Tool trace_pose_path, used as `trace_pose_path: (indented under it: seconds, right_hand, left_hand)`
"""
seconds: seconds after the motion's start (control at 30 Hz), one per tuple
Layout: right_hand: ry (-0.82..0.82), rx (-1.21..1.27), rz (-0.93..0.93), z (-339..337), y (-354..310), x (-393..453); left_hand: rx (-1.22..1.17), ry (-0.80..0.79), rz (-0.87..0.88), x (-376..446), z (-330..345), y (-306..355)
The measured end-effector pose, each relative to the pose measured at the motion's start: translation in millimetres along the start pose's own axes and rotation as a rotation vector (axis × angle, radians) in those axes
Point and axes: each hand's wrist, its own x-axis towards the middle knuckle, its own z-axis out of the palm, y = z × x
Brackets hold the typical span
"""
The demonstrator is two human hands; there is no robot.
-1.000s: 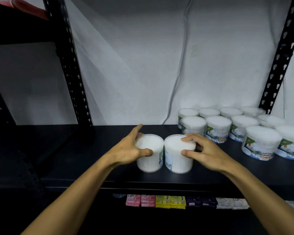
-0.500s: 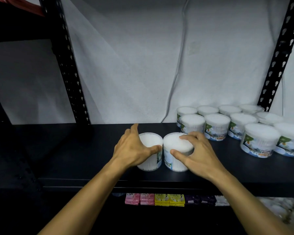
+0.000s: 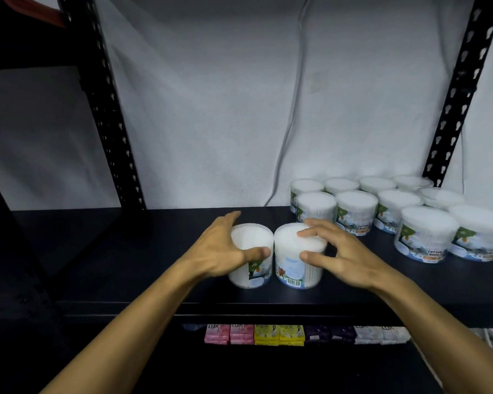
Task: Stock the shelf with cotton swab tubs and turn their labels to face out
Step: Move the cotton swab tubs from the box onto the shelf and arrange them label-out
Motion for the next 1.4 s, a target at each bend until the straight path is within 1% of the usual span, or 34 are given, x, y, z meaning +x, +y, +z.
trace_pose_path:
  seconds: [0.07,0.13,0.17,0.23,0.37,0.6,0.7,0.77,0.83,0.93,1.03,1.1,1.23,1.3,1.4]
  right_hand:
    - [0.083,-0.036,0.025,5,0,-1]
    - [0.214,-0.097,0.059,14,0,-2]
    - [0.263,-0.125,0.074,18,-2,-2]
    - [0.308,-0.139,0.096,24,-4,-3]
    - [0.288,-0.093,0.084,27,-3,0]
    - [0.129,-0.073,-0.012,12,9,7]
    - [0.068,-0.049,-0.015,6,10,9]
    - [0.043,-0.047,-0.001,5,12,8]
    - [0.092,-0.03,0.031,8,12,3]
    - [0.251,-0.008,0.088,20,11,-5]
    - [0.347,0.023,0.132,35,10,-9]
    - [0.371,0.055,0.14,42,11,-8]
    - [0.387,0.123,0.108,42,17,-6]
    - [0.359,0.186,0.092,37,20,-6]
    - [0.273,0.267,0.082,29,27,-4]
  left_hand:
    - [0.178,0.093,-0.049,-6,6,3]
    - [0.301,0.167,-0.084,-10,11,5]
    - [0.328,0.185,-0.09,-11,14,7]
    - [0.341,0.19,-0.093,-11,16,9]
    - [0.283,0.129,-0.107,-7,9,12]
    - [0.063,0.008,-0.024,-5,-4,7]
    - [0.017,-0.03,0.004,-6,-7,8]
    - [-0.016,-0.024,-0.003,-7,-7,7]
    - [0.036,0.061,-0.028,-8,-3,3]
    - [0.109,0.21,-0.072,-12,9,1]
    - [0.126,0.271,-0.14,-14,20,4]
    - [0.106,0.276,-0.157,-13,22,6]
    - [0.047,0.245,-0.122,-11,20,5]
    - [0.012,0.212,-0.108,-10,17,5]
    - [-0.027,0.158,-0.088,-8,11,4]
